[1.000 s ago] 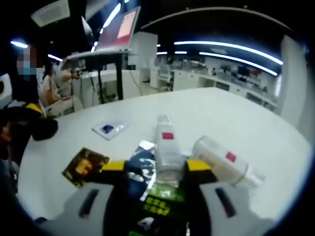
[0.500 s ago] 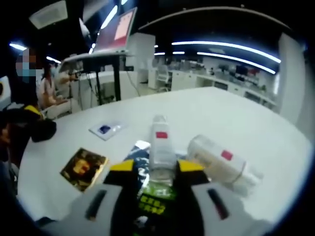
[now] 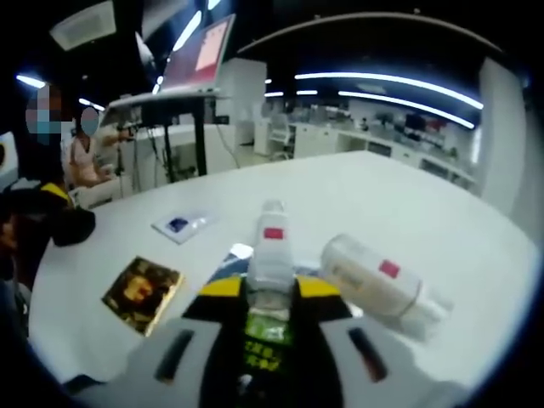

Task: Arrange the skincare products in the storage area until every visible bottle or jar stands upright without overlapping.

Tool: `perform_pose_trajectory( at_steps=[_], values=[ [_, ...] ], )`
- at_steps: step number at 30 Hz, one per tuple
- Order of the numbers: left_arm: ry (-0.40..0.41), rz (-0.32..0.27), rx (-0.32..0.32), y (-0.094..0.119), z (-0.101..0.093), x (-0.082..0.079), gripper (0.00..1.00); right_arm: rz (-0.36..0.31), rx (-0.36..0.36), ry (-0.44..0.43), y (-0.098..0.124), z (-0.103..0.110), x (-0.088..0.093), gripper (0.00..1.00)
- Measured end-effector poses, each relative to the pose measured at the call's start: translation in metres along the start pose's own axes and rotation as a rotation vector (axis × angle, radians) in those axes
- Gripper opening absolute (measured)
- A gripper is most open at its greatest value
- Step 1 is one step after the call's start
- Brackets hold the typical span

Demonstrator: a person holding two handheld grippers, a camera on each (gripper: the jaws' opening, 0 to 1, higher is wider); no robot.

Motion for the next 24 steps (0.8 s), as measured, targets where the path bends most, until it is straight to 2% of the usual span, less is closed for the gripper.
perform_pose_trajectory(
  at_steps=[11,13,17,20,23,24],
  values=[
    [0.000,0.004,0.003,-0.002,0.000,0.001,0.96,-0.056,0.005,0.026,0.009,0.005,-0.011,0.19],
    [0.000,0.003,0.003,-0.002,0.000,0.001,0.96,-0.076,0.049,0.090,0.011,-0.001,-0.015,0.19],
    [0.001,0.006,0.001,-0.002,0.001,0.002,0.95,-0.097,0.045,0.108,0.015,0.003,-0.019,0.18],
    [0.005,0.009,0.000,-0.002,0.002,0.004,0.95,-0.109,0.080,0.173,0.017,0.003,-0.022,0.18],
    [0.007,0.008,0.001,-0.002,0.001,0.004,0.95,-0.148,0.093,0.159,0.017,-0.001,-0.030,0.18],
    [0.006,0.008,0.001,-0.003,0.001,0.004,0.95,-0.141,0.090,0.166,0.018,-0.002,-0.030,0.18]
  ],
)
Point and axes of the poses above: the point that each gripper's makers call its tool centre point, and the gripper's own axes: y roughly backward along the fingers, z roughly to its left, x roughly out of its underside, the point moved 5 cm from there along y, roughly backward along the fingers, and after that the axes turned 12 degrees about -y, right-handed, at the moved point
